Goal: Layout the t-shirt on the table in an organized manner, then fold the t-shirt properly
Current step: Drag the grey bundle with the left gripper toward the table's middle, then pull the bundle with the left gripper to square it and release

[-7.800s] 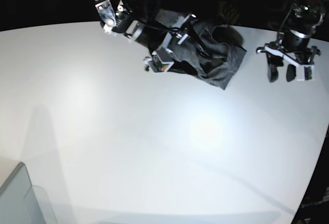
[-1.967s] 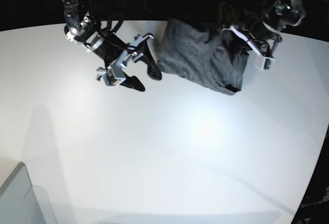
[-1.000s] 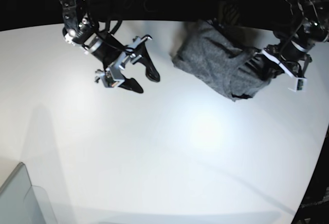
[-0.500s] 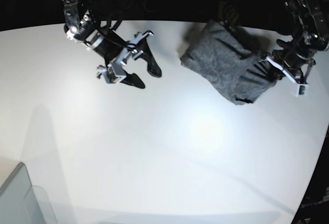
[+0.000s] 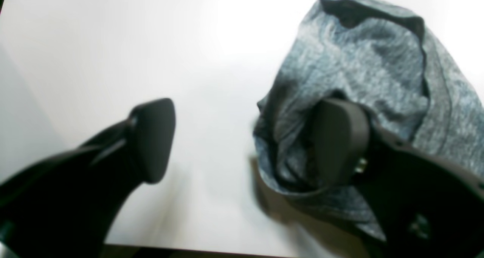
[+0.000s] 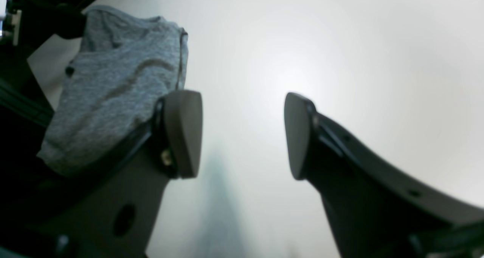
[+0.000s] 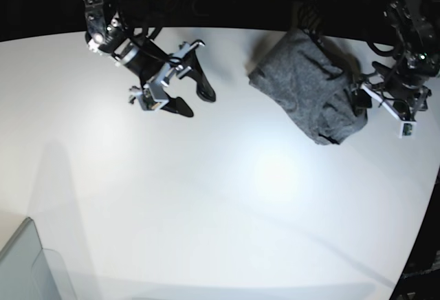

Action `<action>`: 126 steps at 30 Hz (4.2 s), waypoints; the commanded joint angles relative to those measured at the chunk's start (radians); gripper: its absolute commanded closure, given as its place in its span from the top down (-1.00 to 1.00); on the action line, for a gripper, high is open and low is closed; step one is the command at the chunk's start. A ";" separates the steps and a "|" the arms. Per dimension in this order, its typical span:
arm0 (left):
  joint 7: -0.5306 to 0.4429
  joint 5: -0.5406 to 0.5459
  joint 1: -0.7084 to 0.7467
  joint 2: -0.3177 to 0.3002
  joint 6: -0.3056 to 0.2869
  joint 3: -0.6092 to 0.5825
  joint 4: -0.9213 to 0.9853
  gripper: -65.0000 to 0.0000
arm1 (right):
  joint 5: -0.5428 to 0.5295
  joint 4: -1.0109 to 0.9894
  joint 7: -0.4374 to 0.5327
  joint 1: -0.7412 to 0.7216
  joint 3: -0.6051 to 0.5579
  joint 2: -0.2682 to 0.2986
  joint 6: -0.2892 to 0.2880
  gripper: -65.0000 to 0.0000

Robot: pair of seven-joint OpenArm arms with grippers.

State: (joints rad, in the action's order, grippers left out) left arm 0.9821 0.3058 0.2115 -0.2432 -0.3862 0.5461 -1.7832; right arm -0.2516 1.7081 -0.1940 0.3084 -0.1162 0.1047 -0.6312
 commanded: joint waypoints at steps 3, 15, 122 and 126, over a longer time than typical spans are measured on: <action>-0.018 0.014 -0.007 -0.029 0.002 0.007 -0.077 0.81 | -0.021 0.022 0.031 -0.005 0.000 0.002 -0.011 0.08; -0.018 0.006 -0.011 -0.068 0.002 0.007 -0.152 0.81 | -0.021 0.022 0.031 -0.005 0.008 0.002 -0.011 0.08; -0.081 0.013 -0.699 -0.081 0.003 -0.751 0.402 0.31 | -0.019 0.016 0.029 0.019 0.095 0.060 -0.008 0.07; 0.045 0.013 -0.516 -0.123 0.002 -0.535 0.262 0.15 | -0.019 0.017 0.029 0.019 0.099 0.059 -0.006 0.04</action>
State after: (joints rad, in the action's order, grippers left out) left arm 1.0241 0.3244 -0.2832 -0.3511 -0.3889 0.0116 -1.5143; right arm -0.2520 1.7081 -0.1925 0.3309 -0.0204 0.1589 -0.6304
